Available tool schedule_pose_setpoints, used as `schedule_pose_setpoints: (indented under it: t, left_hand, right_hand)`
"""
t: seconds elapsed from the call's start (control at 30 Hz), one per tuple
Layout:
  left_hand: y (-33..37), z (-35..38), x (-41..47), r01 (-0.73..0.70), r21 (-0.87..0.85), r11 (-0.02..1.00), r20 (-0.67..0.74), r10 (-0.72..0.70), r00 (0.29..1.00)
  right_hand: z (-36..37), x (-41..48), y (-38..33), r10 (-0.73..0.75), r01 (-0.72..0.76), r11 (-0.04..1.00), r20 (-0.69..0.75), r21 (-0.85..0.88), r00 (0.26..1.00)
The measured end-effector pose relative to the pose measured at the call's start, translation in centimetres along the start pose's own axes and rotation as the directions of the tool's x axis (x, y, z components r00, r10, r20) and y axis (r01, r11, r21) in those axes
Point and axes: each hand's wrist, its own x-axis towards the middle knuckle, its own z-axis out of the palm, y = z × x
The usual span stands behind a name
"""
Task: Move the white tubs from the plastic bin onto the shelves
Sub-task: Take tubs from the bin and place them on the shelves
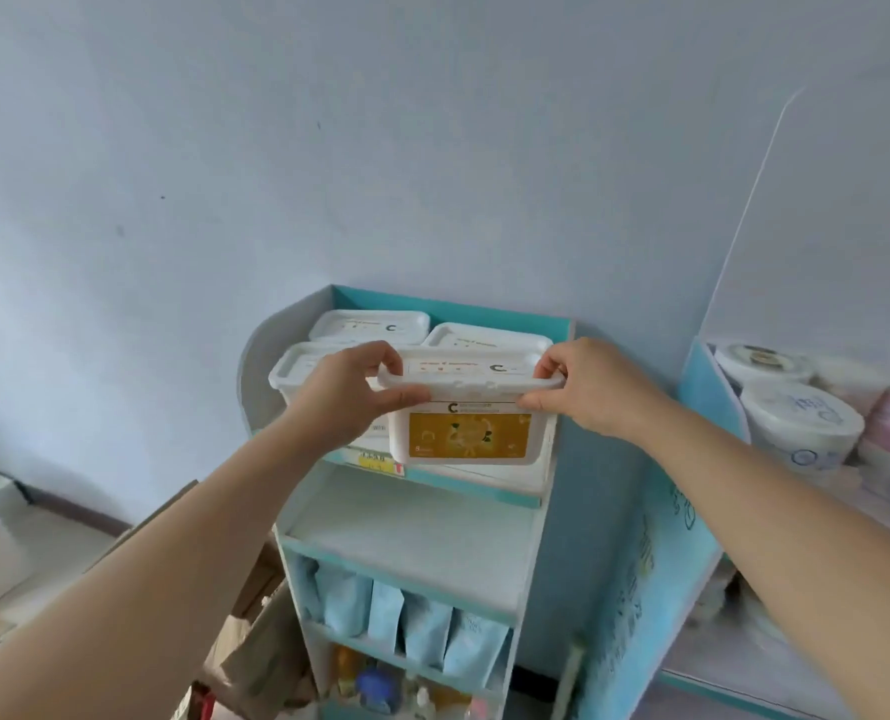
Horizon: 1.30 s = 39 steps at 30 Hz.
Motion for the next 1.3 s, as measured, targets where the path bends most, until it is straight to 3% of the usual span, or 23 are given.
schedule_pose_setpoints:
  t: [0.13, 0.3, 0.5, 0.8, 1.3]
  left_hand:
    - [-1.1, 0.9, 3.4, -0.022, 0.167, 0.986, 0.088, 0.008, 0.996]
    - [-2.5, 2.7, 5.5, -0.071, 0.153, 0.986, 0.205, 0.038, 0.978]
    - [-4.3, 4.0, 6.8, -0.164, 0.233, 0.958, 0.229, 0.11, 0.967]
    - [-5.5, 4.1, 6.5, -0.112, -0.014, 0.994, 0.164, 0.112, 0.98]
    - [-5.9, 5.6, 6.5, -0.125, 0.0, 0.992, 0.125, 0.124, 0.984]
  right_hand:
    - [0.9, 2.1, 0.7, 0.054, -0.054, 0.987, -0.003, -0.149, 0.999]
    - [1.9, 3.2, 0.6, 0.068, -0.062, 0.946, 0.009, -0.317, 0.998]
    - [3.9, 3.1, 0.6, 0.021, 0.004, 0.852, 0.042, -0.524, 0.999]
    - [4.2, 2.4, 0.8, 0.003, 0.017, 0.857, 0.038, -0.514, 0.999]
    - [4.9, 2.1, 1.1, -0.008, 0.005, 0.815, -0.003, -0.579, 1.0]
